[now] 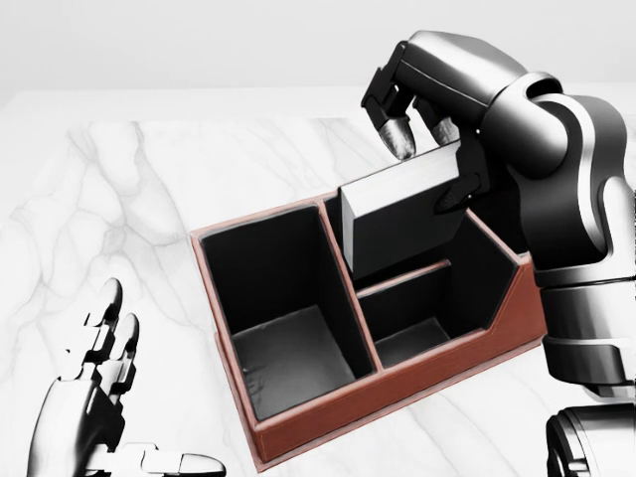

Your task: Pick up the book and place it in the front compartment of the caddy.

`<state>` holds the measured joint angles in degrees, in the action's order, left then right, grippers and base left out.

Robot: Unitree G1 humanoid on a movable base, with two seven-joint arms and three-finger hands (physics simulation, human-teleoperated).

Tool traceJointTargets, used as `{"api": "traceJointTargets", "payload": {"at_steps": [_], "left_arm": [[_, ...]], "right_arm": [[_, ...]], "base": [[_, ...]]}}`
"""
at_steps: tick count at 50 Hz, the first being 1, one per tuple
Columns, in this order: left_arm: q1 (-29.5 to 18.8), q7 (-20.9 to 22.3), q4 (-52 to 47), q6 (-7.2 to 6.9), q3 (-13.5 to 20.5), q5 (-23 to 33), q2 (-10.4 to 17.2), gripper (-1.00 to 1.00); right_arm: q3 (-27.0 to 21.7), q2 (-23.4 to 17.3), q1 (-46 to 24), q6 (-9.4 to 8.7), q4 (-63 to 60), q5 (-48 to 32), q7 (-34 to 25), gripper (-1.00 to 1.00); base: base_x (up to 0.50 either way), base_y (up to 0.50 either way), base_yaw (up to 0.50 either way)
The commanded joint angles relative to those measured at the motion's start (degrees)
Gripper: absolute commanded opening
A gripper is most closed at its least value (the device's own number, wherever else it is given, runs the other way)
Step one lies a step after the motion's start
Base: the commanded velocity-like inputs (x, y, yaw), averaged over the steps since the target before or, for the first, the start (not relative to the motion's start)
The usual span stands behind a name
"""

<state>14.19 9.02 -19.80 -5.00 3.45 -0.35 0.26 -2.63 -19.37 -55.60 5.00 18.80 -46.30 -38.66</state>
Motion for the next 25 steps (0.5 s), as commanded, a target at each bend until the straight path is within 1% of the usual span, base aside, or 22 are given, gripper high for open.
{"api": "traceJointTargets", "payload": {"at_steps": [1,11,16,25], "left_arm": [[-0.1,0.0,-0.1,0.00,0.0,-0.1,0.0,1.00],[-0.3,0.0,0.2,0.00,0.1,-0.1,0.1,1.00],[-0.3,0.0,0.5,0.00,0.2,0.0,0.1,1.00],[-0.3,0.0,0.5,0.00,0.2,0.0,0.1,1.00]], "right_arm": [[-0.6,0.0,-3.1,0.00,6.0,-0.8,4.2,-1.00],[-0.2,0.1,-5.5,0.00,12.7,-1.1,11.2,-1.00],[-0.2,0.3,-5.7,0.00,12.9,-0.7,12.4,-1.00],[0.2,0.4,-7.0,0.00,17.5,-0.6,15.9,-1.00]], "base": [[0.00,0.00,0.00],[0.00,0.00,0.00],[0.00,0.00,0.00],[0.00,0.00,0.00]]}}
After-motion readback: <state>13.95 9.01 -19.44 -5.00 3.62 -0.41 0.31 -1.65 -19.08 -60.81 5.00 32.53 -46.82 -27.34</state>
